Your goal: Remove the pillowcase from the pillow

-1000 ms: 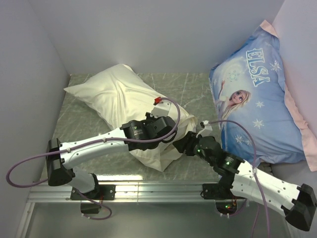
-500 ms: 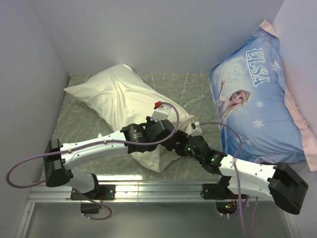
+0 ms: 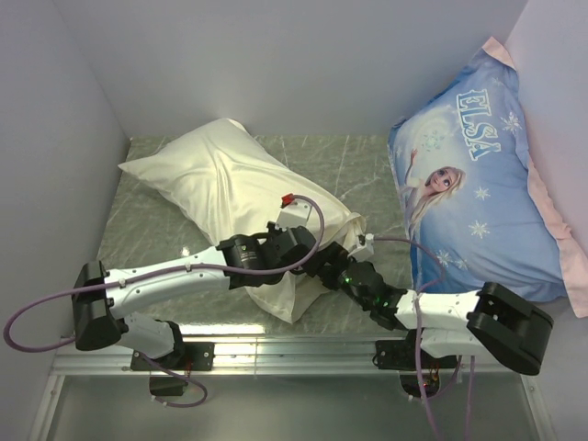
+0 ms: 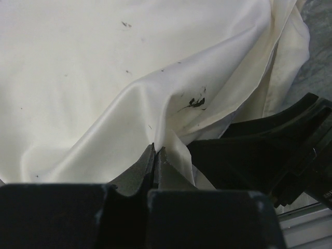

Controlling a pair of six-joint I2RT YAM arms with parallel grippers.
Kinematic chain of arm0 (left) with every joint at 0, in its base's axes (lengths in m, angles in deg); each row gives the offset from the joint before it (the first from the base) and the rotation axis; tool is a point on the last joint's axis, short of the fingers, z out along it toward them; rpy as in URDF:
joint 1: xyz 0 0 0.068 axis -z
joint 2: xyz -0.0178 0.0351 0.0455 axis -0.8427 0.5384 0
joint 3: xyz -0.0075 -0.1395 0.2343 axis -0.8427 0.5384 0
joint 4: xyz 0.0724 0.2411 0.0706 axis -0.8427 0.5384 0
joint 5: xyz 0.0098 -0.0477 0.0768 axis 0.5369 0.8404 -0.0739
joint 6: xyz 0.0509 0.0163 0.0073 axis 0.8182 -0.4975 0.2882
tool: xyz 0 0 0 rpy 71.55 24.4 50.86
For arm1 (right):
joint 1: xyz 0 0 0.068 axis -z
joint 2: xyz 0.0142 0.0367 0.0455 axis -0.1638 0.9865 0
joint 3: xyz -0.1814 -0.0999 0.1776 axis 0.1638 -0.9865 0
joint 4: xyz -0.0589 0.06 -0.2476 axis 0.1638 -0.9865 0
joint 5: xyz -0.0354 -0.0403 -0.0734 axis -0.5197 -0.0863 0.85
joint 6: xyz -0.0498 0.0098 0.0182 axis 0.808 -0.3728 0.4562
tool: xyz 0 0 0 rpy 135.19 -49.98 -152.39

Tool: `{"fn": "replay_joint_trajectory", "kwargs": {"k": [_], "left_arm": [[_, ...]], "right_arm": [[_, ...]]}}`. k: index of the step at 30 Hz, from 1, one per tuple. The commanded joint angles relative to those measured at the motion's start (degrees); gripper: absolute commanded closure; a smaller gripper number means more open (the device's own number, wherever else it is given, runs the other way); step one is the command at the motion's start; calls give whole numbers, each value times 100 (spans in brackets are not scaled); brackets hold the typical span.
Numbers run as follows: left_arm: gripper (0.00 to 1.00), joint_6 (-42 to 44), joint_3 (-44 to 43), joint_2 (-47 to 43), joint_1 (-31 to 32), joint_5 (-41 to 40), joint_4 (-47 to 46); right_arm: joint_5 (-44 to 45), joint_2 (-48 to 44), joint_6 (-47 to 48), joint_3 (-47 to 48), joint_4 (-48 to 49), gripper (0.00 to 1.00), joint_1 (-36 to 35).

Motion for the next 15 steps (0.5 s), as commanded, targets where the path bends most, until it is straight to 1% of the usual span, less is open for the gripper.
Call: {"fn": "replay_joint_trajectory", "kwargs": {"k": [1,3,6,9,10,11,12,13,14,15], "left_arm": [[99,-53,78,-299,-13,215,-323],[99,-62,104,-317,-13,250,-341],[99,-80,139,-352,-13,268,-359],[99,-80,192,-413,-13,294,-411],[100,-80,201,-431,-13,285,-420],[100,-89,245,-492,-13,277,-429],[99,-123,297,-536,-13,277,-473],[99,-132,367,-580,-13,277,-569],[99,-150,542,-702,-13,233,-648],[99,-176,622,-756,-13,207,-718]], "right_arm": [[472,410,-4,244,956,2,-39],[428,648,40,411,958,3,-39],[313,938,23,525,1107,11,-39],[366,1036,179,500,1283,30,-39],[401,967,277,508,1187,45,-39],[523,853,391,535,1038,54,-39],[576,469,635,622,828,64,-39],[690,239,751,718,147,82,-39],[926,-16,874,928,-225,92,-39],[1068,-497,1110,1026,-568,100,-30]]}}
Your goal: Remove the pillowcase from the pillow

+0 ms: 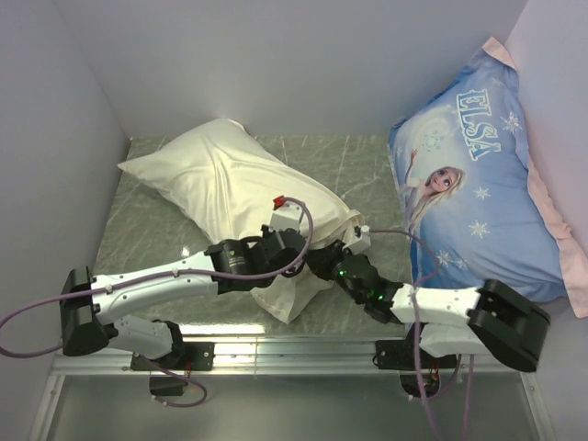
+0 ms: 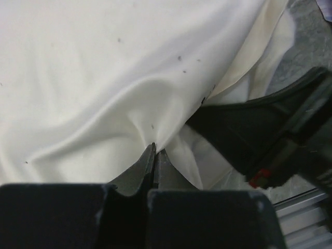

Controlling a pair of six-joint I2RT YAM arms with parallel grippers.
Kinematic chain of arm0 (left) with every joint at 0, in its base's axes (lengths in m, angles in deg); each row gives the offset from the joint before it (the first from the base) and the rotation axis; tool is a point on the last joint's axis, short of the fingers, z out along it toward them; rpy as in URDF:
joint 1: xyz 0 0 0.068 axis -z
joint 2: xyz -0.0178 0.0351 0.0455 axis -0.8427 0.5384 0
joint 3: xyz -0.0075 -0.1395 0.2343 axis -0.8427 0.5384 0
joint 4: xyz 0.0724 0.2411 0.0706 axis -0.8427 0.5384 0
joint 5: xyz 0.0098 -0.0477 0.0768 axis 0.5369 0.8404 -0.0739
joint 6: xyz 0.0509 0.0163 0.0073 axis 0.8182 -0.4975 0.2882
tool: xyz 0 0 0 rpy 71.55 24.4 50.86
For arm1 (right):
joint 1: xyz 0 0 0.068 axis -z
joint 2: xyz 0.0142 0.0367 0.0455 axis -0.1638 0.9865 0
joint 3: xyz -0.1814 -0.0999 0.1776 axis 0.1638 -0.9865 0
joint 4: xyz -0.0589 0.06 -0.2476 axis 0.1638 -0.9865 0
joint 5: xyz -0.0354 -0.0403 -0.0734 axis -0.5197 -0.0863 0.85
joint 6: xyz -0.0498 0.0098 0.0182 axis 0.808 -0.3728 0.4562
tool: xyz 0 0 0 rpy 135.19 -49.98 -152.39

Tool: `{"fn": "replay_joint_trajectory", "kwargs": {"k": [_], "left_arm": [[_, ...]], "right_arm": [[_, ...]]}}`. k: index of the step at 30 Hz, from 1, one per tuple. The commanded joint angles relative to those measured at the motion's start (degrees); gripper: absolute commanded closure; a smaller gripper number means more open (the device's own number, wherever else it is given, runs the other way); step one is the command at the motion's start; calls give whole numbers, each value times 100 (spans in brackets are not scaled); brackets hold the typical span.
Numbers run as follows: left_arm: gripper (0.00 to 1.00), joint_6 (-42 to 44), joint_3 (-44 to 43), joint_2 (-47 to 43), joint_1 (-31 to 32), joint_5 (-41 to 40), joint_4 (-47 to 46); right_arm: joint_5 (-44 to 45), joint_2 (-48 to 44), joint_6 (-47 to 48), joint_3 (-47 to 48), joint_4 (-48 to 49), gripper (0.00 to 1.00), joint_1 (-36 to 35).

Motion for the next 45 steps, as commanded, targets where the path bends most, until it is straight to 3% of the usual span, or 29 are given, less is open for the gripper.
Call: {"fn": "replay_joint_trajectory", "kwargs": {"k": [1,3,7,8,11,14,15,20,25,33,38,39,45], "left_arm": [[99,-174,301,-463,-13,-73,-521],[95,-166,574,-621,-13,-118,-794],[40,-34,1048,-1279,-13,-13,-1691],[34,-17,1214,-1429,-13,31,-2058],[20,89,1418,-2001,-13,286,-2465],[19,142,1488,-2405,-4,418,-2624],[12,229,1515,-2476,-4,453,-2641],[7,651,1822,-2775,241,121,-2825],[10,1274,2112,-2618,487,-1072,-3596],[7,3126,2209,-1818,699,-3041,-5241],[9,4868,2709,-1598,742,-2773,-6989],[9,5471,2823,-1572,751,-2763,-7880],[11,5916,2948,-1527,507,-2113,-8618]], "right_arm": [[883,-1113,686,616,-1178,100,-19],[1076,-1788,853,800,-1648,100,-2],[1253,-2538,1117,1257,-2921,100,-10],[1279,-2626,1291,1450,-3047,100,-10],[1481,-2732,1677,1994,-3653,100,-2],[1456,-2549,2056,2635,-4058,100,173],[1281,-2348,2127,2829,-4137,100,496],[-686,-1547,2329,4435,-4884,100,1720],[-672,-861,2752,6246,-5858,100,1817],[-1005,-158,3130,8068,-6774,100,2204],[-1339,89,3165,8404,-6968,100,2222],[-1357,98,3157,8395,-6950,100,2213],[-1471,212,3191,8649,-7091,100,2213]]}}
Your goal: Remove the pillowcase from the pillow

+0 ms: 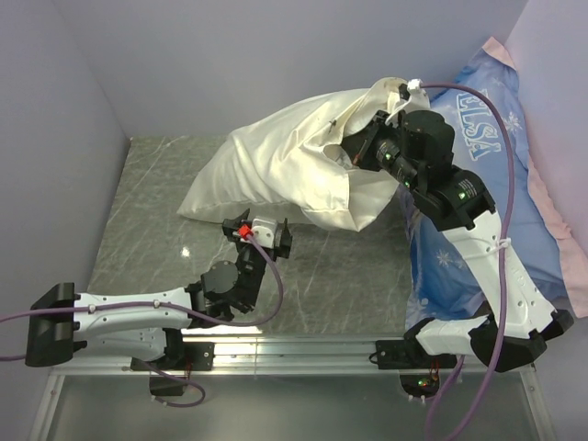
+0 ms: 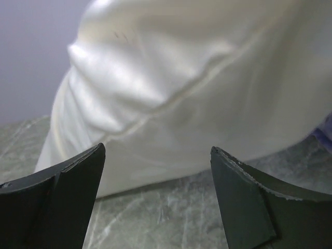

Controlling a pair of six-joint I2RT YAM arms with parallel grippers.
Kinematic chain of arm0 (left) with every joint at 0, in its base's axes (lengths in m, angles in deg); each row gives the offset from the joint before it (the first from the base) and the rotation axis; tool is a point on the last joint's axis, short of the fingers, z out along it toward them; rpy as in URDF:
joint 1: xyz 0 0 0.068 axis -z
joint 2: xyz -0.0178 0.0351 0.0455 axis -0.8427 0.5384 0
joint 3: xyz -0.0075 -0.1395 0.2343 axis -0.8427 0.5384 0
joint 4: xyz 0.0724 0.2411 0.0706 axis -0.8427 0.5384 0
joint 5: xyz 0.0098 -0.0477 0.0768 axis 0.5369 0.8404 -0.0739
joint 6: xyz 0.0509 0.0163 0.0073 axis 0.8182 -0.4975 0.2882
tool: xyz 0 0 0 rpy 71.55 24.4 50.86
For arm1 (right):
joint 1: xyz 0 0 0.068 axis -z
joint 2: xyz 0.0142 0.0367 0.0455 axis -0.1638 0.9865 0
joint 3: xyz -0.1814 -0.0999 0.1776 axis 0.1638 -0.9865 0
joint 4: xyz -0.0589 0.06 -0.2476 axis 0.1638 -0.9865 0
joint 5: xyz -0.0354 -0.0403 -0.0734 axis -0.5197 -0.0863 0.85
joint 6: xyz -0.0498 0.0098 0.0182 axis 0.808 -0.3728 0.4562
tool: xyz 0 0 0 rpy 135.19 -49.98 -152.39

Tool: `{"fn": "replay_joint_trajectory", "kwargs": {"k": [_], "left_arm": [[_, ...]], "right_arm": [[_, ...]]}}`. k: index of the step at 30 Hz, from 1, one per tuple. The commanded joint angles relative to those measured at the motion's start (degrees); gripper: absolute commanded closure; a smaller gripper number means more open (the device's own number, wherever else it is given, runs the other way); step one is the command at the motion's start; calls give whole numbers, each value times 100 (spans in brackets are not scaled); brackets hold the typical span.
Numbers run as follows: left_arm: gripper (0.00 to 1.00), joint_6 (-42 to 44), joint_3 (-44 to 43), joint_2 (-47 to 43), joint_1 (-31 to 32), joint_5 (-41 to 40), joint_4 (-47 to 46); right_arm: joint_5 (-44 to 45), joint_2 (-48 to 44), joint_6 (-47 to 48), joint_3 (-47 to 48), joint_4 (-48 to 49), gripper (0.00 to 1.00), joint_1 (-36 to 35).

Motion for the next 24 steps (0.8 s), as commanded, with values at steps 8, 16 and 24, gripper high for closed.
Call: {"fn": "replay_joint_trajectory", "kwargs": {"k": [8,16,24], "left_arm": [[16,1121,-71,-127,-819,2152,-1177],[29,1569,448,-619,-1417,3764,-1483],[83,1481,246,-725,-1629,4222,-455]], "right_arm": [[-147,-29,141,526,469,100,14],[-226,24,176,675,434,100,14],[-244,85,220,912,337,100,23]]}}
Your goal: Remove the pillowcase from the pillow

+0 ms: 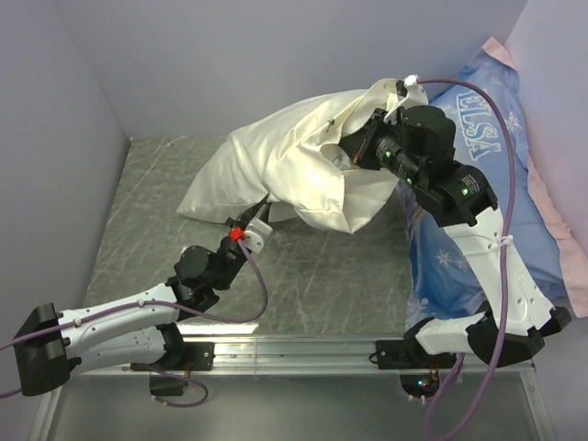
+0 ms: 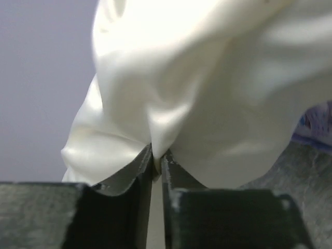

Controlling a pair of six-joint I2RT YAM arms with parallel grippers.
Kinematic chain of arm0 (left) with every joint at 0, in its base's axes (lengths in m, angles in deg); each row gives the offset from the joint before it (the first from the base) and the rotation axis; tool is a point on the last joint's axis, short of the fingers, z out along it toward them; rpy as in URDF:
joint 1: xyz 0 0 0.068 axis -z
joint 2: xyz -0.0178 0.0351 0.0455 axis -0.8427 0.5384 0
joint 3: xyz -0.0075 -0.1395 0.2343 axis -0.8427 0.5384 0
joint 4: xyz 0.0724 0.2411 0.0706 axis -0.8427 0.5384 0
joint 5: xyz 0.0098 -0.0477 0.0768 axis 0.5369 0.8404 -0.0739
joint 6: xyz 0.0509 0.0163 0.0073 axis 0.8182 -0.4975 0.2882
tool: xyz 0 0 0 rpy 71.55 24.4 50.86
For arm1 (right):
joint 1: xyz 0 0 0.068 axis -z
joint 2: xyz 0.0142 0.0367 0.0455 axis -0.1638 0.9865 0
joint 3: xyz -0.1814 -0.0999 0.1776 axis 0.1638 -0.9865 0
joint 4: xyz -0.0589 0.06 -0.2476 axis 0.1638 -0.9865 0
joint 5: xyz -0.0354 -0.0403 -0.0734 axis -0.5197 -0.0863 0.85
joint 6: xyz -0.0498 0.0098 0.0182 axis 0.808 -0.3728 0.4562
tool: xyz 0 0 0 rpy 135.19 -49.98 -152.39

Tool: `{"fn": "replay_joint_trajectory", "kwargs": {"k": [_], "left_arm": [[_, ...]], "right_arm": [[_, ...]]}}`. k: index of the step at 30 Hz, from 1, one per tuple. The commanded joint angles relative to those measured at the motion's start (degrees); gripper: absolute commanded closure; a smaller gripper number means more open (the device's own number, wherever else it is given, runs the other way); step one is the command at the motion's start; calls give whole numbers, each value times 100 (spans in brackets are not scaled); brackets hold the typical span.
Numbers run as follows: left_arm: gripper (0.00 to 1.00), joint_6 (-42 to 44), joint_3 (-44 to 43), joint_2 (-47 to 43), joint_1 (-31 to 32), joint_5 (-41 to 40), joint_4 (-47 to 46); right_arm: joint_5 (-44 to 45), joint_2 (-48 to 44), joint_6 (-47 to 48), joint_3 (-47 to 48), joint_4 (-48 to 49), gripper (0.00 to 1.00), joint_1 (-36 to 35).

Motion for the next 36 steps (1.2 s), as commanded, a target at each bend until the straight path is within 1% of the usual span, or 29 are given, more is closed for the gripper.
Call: {"fn": "replay_joint_trajectory", "kwargs": {"k": [1,4,5,7,8,9,11,12,14,15,18,19,21,22,23,25,26,28,30,31,33,34,35,36], "left_arm": [[86,78,-213,-19,-44,406,416],[95,-220,-91,17,-44,125,576],[96,-456,-12,8,-44,-32,541],[96,-790,347,-71,-44,-199,383],[95,-1105,514,-97,-44,-522,-9],[94,-1230,925,-193,-44,-630,-274],[94,-1546,1253,-229,-44,-876,-557],[95,-1635,1428,-168,-44,-1190,-602],[96,-1889,1552,-72,-44,-1421,-558],[97,-1969,1684,51,-44,-1753,-723],[99,-2311,1957,262,-167,-2316,-1164],[99,-2608,1957,306,-254,-2397,-1078],[100,-2883,1887,403,-614,-2476,-814],[99,-3476,1852,430,-764,-2616,-508],[99,-3673,1817,447,-1044,-2583,-340],[99,-4016,1720,491,-1300,-2364,28],[99,-4226,1685,518,-1432,-2275,31],[99,-4159,1694,597,-1468,-1951,-135],[99,-4211,1501,693,-1477,-1897,126],[99,-4080,1448,694,-1468,-1679,180],[96,-4062,1281,527,-1477,-819,496],[92,-4001,1246,405,-1460,-441,575],[75,-3983,1211,90,-1433,189,724],[66,-4017,1158,-87,-1416,387,899]], "right_arm": [[-17,-63,126,630,641,100,14],[45,-19,170,876,544,100,23],[54,25,187,955,509,100,23],[89,69,222,1236,395,100,23],[115,130,222,1333,343,100,23],[124,157,222,1430,272,100,23],[151,236,231,1694,210,100,32],[151,245,214,1773,167,100,49],[124,332,196,2036,114,100,58],[107,359,179,2237,26,100,50],[10,420,117,2380,-18,100,58],[1,377,100,2389,-18,100,50],[62,324,82,2406,-36,100,49],[115,254,73,2424,-36,100,49],[176,219,73,2441,-36,100,49],[212,183,91,2625,-115,100,67],[186,209,91,2731,-167,100,58],[72,253,56,2898,-238,100,67],[-7,262,-6,2881,-255,100,67],[-34,227,-15,2820,-230,100,58],[-121,157,-50,2470,-46,100,50],[-139,139,-59,2364,-10,100,-3],[-96,157,-33,2302,-18,100,-47],[-8,183,11,2170,-27,100,-186]]}}
